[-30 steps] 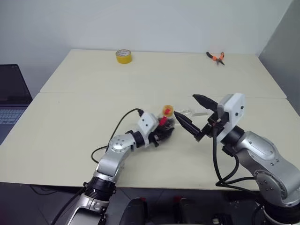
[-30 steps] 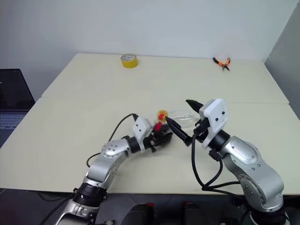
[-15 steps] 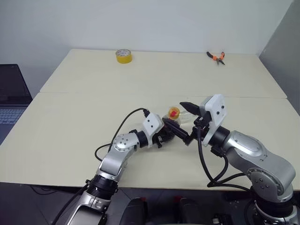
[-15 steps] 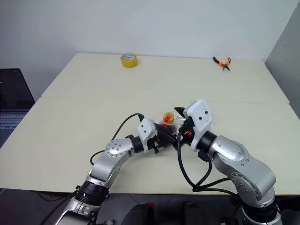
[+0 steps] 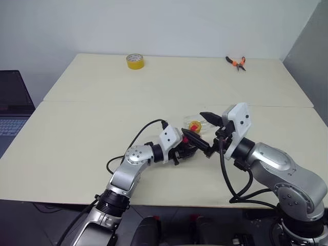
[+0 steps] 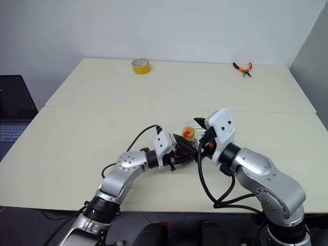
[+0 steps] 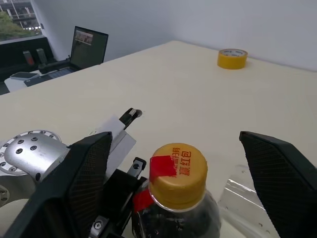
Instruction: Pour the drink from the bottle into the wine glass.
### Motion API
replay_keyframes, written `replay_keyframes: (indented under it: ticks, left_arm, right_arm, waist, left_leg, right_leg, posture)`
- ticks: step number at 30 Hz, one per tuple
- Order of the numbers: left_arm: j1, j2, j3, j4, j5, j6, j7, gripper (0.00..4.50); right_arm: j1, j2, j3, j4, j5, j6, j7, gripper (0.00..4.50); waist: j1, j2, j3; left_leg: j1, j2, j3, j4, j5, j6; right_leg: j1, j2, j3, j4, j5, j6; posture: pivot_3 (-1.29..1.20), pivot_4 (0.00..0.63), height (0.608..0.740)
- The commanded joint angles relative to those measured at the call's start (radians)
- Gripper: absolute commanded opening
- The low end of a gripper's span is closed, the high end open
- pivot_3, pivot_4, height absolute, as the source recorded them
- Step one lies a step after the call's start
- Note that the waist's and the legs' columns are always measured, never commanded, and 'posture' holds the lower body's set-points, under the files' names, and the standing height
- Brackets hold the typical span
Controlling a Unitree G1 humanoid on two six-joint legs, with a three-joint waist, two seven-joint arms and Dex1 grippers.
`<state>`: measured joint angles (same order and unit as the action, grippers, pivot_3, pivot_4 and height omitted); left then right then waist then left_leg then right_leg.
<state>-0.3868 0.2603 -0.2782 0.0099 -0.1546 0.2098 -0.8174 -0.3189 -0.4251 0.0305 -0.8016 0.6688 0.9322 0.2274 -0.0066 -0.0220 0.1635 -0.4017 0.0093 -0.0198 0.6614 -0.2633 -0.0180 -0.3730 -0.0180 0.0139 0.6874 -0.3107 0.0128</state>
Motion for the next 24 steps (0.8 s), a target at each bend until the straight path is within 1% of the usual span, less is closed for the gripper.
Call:
replay_keyframes:
  ticks: [1,6,7,14,17,18,19,21,23,24]
  left_arm:
    - [-0.021,-0.01,0.004,-0.022,-0.009,-0.031,-0.002,1.85]
    - [-0.024,-0.014,0.003,-0.022,-0.008,-0.034,-0.002,1.84]
    - [-0.025,-0.015,0.004,-0.02,-0.008,-0.035,-0.002,1.84]
    - [-0.025,-0.018,0.003,-0.022,-0.005,-0.035,-0.004,1.42]
    - [-0.025,-0.017,0.002,-0.024,-0.006,-0.034,-0.006,1.26]
    - [-0.025,-0.017,0.002,-0.026,-0.007,-0.033,-0.007,1.23]
    - [-0.024,-0.016,0.001,-0.03,-0.009,-0.03,-0.009,1.2]
    - [-0.023,-0.015,-0.005,-0.044,-0.015,-0.023,-0.02,1.13]
    - [-0.021,-0.012,-0.015,-0.063,-0.024,-0.015,-0.035,1.06]
    - [-0.02,-0.012,-0.018,-0.069,-0.027,-0.011,-0.038,1.03]
  right_arm:
    - [0.01,-0.005,-0.017,-0.01,-0.004,-0.015,0.002,3.2]
    - [0.013,-0.047,0.01,-0.004,-0.048,-0.02,0.017,1.43]
    - [0.012,-0.05,0.012,-0.004,-0.051,-0.021,0.019,1.25]
    - [0.01,-0.051,0.005,0.003,-0.053,-0.031,0.023,1.25]
    - [0.011,-0.055,-0.004,0.012,-0.044,-0.042,0.042,1.25]
    - [0.011,-0.067,-0.006,0.023,-0.044,-0.064,0.073,1.25]
    - [0.012,-0.093,-0.011,0.05,-0.05,-0.102,0.129,1.25]
    - [-0.011,-0.196,0.01,0.171,-0.112,-0.246,0.321,1.25]
    - [-0.065,-0.312,0.073,0.314,-0.211,-0.406,0.507,1.25]
    - [-0.087,-0.348,0.098,0.366,-0.247,-0.466,0.566,1.25]
  waist:
    - [0.0,0.0,0.0]
    - [0.0,0.0,0.0]
    - [0.0,0.0,0.0]
    - [0.0,0.0,0.0]
    - [0.0,0.0,0.0]
    - [0.0,0.0,0.0]
    - [0.0,0.0,0.0]
    - [0.0,0.0,0.0]
    - [-0.001,0.001,0.001]
    - [-0.001,0.001,0.001]
  left_leg:
    - [0.0,0.0,0.0,0.0,0.0,0.0]
    - [0.0,0.0,0.0,0.0,0.0,0.0]
    - [0.0,0.0,0.0,0.0,0.0,0.0]
    - [0.0,0.0,0.0,0.0,0.0,0.0]
    - [0.0,0.0,0.0,0.0,0.0,0.0]
    - [0.0,0.0,0.0,0.0,0.0,0.0]
    - [0.0,0.0,0.0,0.0,0.0,0.0]
    - [0.0,0.0,0.0,0.0,0.0,0.0]
    - [0.0,-0.001,0.001,0.0,0.0,0.0]
    - [0.0,-0.001,0.0,0.0,0.0,0.001]
  right_leg:
    - [0.0,0.0,0.0,0.0,0.0,0.0]
    - [0.0,0.0,0.0,0.0,0.0,0.0]
    - [0.0,0.0,0.0,0.0,0.0,0.0]
    - [0.0,0.0,0.0,0.0,0.0,0.0]
    - [0.0,0.0,0.0,0.0,0.0,0.0]
    - [0.0,0.0,0.0,0.0,0.0,0.0]
    - [0.0,0.0,0.0,0.0,0.0,0.0]
    - [0.0,0.0,0.0,-0.001,0.0,0.0]
    - [0.001,0.0,0.0,-0.003,0.0,0.001]
    - [0.001,0.0,0.0,-0.004,0.001,0.001]
  posture:
    - [0.0,0.15,0.74]
    - [0.0,0.15,0.74]
    - [0.0,0.15,0.74]
    - [0.0,0.15,0.74]
    - [0.0,0.15,0.74]
    - [0.0,0.15,0.74]
    - [0.0,0.15,0.74]
    - [0.0,0.15,0.74]
    - [0.0,0.15,0.74]
    - [0.0,0.15,0.74]
